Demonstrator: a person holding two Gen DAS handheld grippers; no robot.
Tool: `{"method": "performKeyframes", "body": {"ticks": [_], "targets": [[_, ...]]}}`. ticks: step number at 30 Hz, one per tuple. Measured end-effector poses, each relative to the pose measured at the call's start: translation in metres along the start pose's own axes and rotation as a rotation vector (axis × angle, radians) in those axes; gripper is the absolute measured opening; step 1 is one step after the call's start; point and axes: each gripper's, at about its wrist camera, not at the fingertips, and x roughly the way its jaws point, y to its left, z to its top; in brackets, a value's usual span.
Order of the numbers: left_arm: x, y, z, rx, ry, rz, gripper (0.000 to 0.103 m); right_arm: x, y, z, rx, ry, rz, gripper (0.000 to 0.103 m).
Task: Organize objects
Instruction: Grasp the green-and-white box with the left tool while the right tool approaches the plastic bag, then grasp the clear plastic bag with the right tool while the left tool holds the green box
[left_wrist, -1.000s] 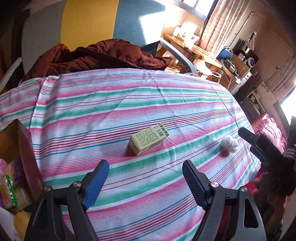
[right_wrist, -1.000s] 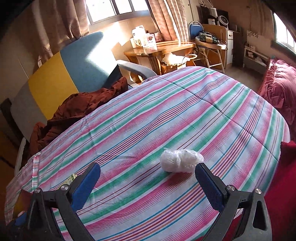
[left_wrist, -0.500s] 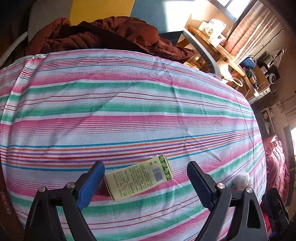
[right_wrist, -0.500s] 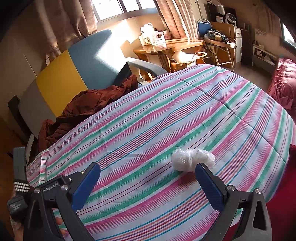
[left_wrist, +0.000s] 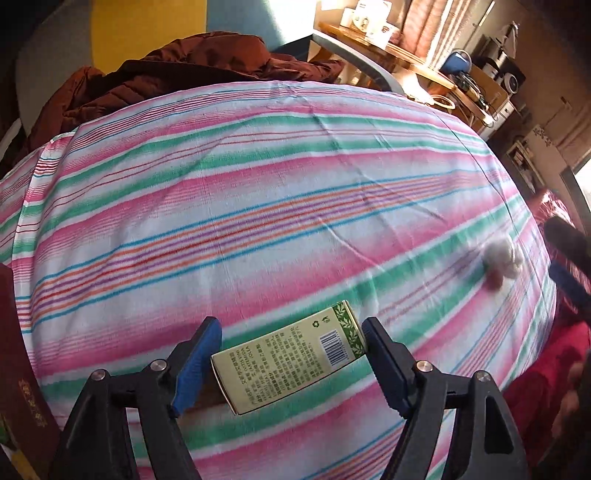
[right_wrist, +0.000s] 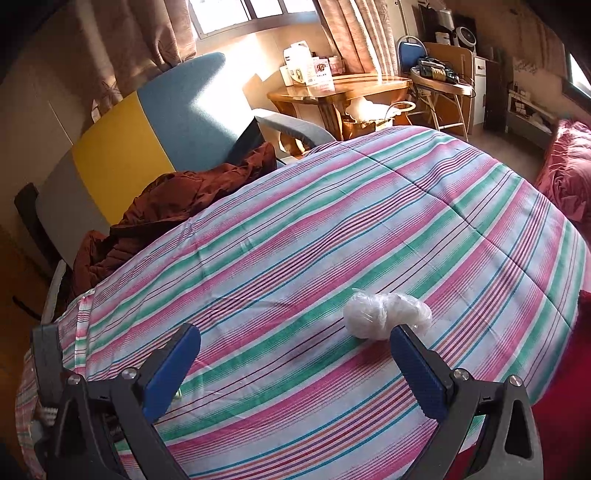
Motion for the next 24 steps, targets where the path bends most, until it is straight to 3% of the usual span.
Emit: {"method": "performKeyframes", "body": {"ticks": [7, 10, 15, 19, 24], "targets": [[-0.021, 0.004, -0.047, 0.060, -0.020, -0.037, 0.079, 0.004, -0.007, -0.003, 0.039, 0.047, 0.004, 0.103], [-0.022, 0.007, -0.050, 0.074, -0.035, -0.044, 0.079, -0.016, -0.023, 0.008, 0.086, -0.010, 0.016, 0.103], [-0.017, 0.003, -0.053, 0.093, -0.050, -0.030, 0.079, -0.040, -0.072, 0.035, 0.216, -0.103, -0.091, 0.103], [-0.015, -0.005, -0.059, 0.145, -0.065, 0.017, 0.077, -0.021, -0.088, 0.041, 0.231, -0.036, -0.152, 0.103], [-0.017, 0.001, -0.056, 0.114, -0.063, -0.013, 0.077, 0.033, -0.066, 0.036, 0.125, 0.113, -0.145, 0.103]]}}
